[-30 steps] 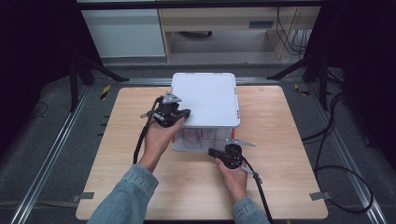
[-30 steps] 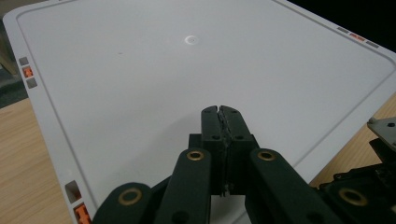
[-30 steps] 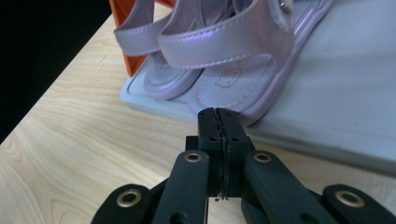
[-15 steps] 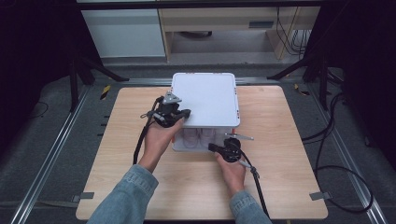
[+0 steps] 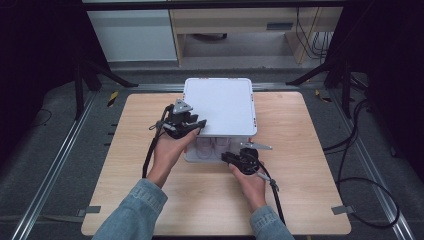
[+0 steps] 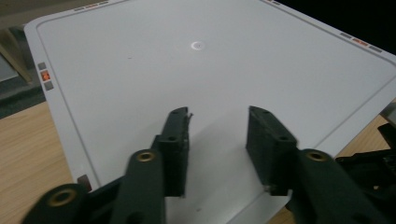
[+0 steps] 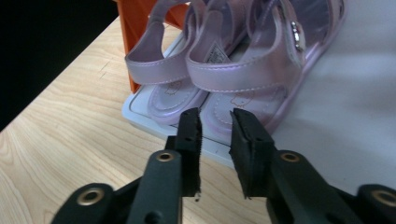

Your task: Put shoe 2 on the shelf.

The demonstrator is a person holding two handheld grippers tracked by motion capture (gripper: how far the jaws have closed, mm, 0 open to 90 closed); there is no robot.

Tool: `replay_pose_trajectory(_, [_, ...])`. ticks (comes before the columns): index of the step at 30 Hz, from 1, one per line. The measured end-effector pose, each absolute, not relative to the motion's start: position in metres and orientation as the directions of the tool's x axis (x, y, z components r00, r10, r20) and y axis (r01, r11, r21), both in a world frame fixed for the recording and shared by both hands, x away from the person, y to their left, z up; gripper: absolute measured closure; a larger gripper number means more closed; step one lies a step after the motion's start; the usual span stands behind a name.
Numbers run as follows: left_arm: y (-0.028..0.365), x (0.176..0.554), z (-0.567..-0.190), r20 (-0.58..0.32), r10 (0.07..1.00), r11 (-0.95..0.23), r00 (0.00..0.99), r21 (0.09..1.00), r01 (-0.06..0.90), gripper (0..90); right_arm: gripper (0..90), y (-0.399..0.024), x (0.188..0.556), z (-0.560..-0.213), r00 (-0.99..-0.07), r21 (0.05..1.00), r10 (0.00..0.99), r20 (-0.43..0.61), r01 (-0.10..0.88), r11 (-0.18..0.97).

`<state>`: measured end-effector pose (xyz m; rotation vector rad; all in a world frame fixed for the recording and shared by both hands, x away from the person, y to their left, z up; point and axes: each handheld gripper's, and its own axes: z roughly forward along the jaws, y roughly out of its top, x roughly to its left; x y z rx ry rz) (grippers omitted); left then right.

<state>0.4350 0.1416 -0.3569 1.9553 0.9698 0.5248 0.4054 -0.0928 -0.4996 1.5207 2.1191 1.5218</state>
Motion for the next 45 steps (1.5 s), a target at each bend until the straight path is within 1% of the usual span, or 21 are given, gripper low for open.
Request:
replay_pose_trajectory(2, [0.142,0.434,-0.357,-0.002,0.795,-0.322,0.606,0.846,0.425,46.9,68.0,-0.093,0.405,-0.498,-0.498,0.775,0.768,0.402,0.632,0.004])
replay_pose_trajectory(4, [0.145,0.431,-0.355,-0.005,0.804,-0.307,0.595,0.853,0.421,39.3,62.0,-0.093,0.404,-0.496,-0.504,0.78,0.769,0.393,0.626,0.011])
replay_pose_trajectory(6, [0.148,0.429,-0.355,0.0,0.805,-0.305,0.593,0.857,0.415,33.5,53.8,-0.093,0.403,-0.494,-0.507,0.781,0.773,0.38,0.624,0.026])
replay_pose_trajectory(11, [0.156,0.424,-0.355,-0.006,0.81,-0.288,0.586,0.866,0.407,20.1,39.3,-0.095,0.402,-0.491,-0.51,0.792,0.783,0.355,0.61,0.039])
replay_pose_trajectory(15, [0.164,0.417,-0.355,-0.004,0.814,-0.276,0.582,0.877,0.393,13.0,29.7,-0.096,0.399,-0.487,-0.514,0.805,0.794,0.325,0.591,0.053])
replay_pose_trajectory(17, [0.166,0.415,-0.355,0.0,0.812,-0.279,0.584,0.878,0.389,11.8,28.1,-0.096,0.398,-0.486,-0.516,0.809,0.795,0.318,0.585,0.055])
replay_pose_trajectory(18, [0.168,0.413,-0.355,0.002,0.811,-0.279,0.585,0.88,0.384,9.1,23.6,-0.097,0.397,-0.484,-0.518,0.815,0.799,0.305,0.576,0.062])
replay_pose_trajectory(22, [0.177,0.407,-0.357,0.004,0.812,-0.274,0.583,0.885,0.376,6.5,18.1,-0.1,0.394,-0.481,-0.524,0.821,0.805,0.278,0.564,0.084])
replay_pose_trajectory(23, [0.179,0.405,-0.358,0.002,0.815,-0.272,0.58,0.885,0.379,6.5,18.1,-0.1,0.394,-0.481,-0.524,0.821,0.805,0.278,0.564,0.084])
replay_pose_trajectory(24, [0.182,0.403,-0.36,0.005,0.817,-0.274,0.577,0.883,0.381,6.1,15.5,-0.102,0.393,-0.478,-0.539,0.826,0.802,0.257,0.553,0.106])
replay_pose_trajectory(26, [0.19,0.398,-0.364,0.005,0.819,-0.271,0.573,0.885,0.379,5.7,13.3,-0.103,0.391,-0.476,-0.553,0.83,0.802,0.225,0.54,0.14])
replay_pose_trajectory(30, [0.202,0.393,-0.371,0.001,0.824,-0.267,0.566,0.882,0.388,5.4,11.7,-0.11,0.387,-0.472,-0.587,0.842,0.79,0.176,0.505,0.188])
replay_pose_trajectory(35, [0.214,0.391,-0.386,0.005,0.833,-0.282,0.554,0.864,0.417,5.1,11.0,-0.125,0.385,-0.468,-0.601,0.848,0.784,0.155,0.488,0.207])
replay_pose_trajectory(40, [0.223,0.39,-0.403,0.007,0.833,-0.307,0.553,0.837,0.453,5.1,11.3,-0.145,0.387,-0.468,-0.584,0.844,0.8,0.139,0.492,0.213])
replay_pose_trajectory(45, [0.226,0.39,-0.419,0.03,0.826,-0.354,0.563,0.805,0.477,5.1,12.0,-0.168,0.388,-0.469,-0.565,0.833,0.818,0.108,0.5,0.235])
